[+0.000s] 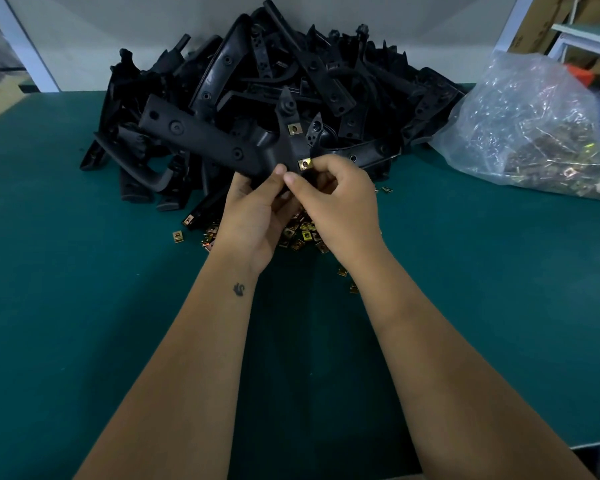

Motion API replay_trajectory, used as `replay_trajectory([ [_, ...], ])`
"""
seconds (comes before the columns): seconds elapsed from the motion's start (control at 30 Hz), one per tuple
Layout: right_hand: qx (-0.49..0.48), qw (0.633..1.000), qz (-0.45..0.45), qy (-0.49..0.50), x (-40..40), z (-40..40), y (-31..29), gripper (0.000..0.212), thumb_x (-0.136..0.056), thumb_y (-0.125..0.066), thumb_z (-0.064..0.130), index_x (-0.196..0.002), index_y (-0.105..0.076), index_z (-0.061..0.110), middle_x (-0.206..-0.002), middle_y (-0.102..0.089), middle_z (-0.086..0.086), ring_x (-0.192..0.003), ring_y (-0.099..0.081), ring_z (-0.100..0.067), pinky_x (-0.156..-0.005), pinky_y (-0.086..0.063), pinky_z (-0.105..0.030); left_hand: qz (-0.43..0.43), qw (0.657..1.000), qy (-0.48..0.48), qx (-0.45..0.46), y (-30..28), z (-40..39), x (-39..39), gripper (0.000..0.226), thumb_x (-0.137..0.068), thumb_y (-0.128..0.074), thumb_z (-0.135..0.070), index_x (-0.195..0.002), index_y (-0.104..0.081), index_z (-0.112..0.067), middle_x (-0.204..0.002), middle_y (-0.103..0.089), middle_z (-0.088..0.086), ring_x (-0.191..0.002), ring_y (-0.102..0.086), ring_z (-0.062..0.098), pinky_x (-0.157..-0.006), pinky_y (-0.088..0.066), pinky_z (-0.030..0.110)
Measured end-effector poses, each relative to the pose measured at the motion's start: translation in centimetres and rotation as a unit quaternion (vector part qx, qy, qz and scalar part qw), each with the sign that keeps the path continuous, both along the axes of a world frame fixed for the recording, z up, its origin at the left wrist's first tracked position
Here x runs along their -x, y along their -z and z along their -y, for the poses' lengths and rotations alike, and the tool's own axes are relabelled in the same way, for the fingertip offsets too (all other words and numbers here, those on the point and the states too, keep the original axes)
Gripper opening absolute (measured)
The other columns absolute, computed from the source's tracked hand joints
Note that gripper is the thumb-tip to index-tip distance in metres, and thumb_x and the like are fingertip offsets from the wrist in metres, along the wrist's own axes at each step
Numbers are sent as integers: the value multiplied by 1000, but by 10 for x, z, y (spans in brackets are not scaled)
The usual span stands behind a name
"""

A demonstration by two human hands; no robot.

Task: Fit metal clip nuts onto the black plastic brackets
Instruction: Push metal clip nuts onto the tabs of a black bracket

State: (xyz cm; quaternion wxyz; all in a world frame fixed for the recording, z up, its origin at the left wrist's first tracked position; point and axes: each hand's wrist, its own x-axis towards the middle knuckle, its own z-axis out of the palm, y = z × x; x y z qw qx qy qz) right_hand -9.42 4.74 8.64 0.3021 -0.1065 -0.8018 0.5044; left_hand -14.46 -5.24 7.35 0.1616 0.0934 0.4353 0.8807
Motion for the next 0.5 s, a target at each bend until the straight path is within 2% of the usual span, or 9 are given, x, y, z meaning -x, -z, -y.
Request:
replay_trajectory([
  [0.07,-41,998,-20,32,0,0,1,20,-84,-75,32,-95,-68,16,-92,-60,6,-84,-55,-4,-74,-45,-16,15,1000,6,-16,0,-1,0,16,-99,-55,-5,-113,-61,-11,-100,-75,4,-95,-72,19,-80,-58,29],
  [0.2,-87,992,-60,68,-2,-1,0,18,-83,-75,31,-90,-67,16,-87,-53,13,-80,-51,-1,-69,-45,-19,33,999,13,-28,0,-2,0,13,-99,-55,-5,-108,-62,-11,-95,-76,4,-90,-73,17,-76,-59,29],
  [0.37,-121,986,-100,63,-3,-2,-2,15,-82,-74,25,-80,-66,12,-82,-55,11,-72,-54,-7,-61,-46,-26,35,999,24,-9,0,-3,0,11,-100,-55,-7,-106,-62,-13,-101,-74,6,-91,-72,19,-86,-59,34],
  [0.5,-135,983,-105,65,-3,-4,-2,17,-82,-73,26,-78,-66,11,-81,-57,9,-69,-55,-9,-60,-48,-33,33,999,28,4,-1,-3,-1,11,-100,-55,-8,-108,-60,-12,-104,-73,7,-89,-71,18,-82,-60,31],
])
